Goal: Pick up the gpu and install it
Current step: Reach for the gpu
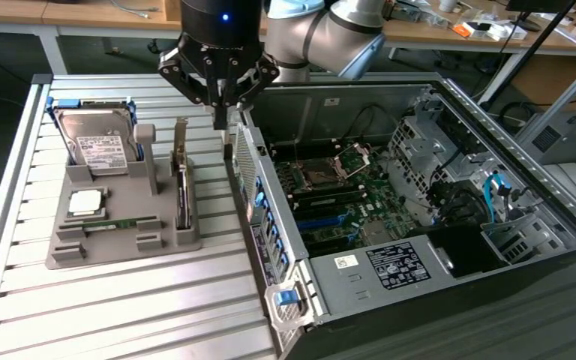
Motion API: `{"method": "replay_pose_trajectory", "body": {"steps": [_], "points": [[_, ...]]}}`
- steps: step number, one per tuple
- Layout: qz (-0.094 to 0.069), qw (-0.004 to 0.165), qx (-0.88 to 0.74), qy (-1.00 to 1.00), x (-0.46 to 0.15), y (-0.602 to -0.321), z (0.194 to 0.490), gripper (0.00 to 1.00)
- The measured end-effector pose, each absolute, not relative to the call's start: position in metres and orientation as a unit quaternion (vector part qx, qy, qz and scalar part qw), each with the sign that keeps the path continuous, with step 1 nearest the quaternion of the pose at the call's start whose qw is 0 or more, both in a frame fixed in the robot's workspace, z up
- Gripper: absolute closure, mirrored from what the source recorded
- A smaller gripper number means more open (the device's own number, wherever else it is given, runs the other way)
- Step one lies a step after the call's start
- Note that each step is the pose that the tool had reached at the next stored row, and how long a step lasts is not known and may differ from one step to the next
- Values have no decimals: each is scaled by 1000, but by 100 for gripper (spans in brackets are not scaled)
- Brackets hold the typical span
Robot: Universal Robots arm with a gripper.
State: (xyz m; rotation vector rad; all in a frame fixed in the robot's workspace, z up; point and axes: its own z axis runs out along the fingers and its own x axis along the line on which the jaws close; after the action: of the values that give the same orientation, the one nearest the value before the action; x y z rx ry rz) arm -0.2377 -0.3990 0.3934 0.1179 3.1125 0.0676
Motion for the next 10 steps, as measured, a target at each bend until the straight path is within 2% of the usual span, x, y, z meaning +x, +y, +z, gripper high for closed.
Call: {"method": "replay_pose_trajectory", "body": {"steps": [10], "points": [[22,13,38,999,-245,-399,393,89]]}}
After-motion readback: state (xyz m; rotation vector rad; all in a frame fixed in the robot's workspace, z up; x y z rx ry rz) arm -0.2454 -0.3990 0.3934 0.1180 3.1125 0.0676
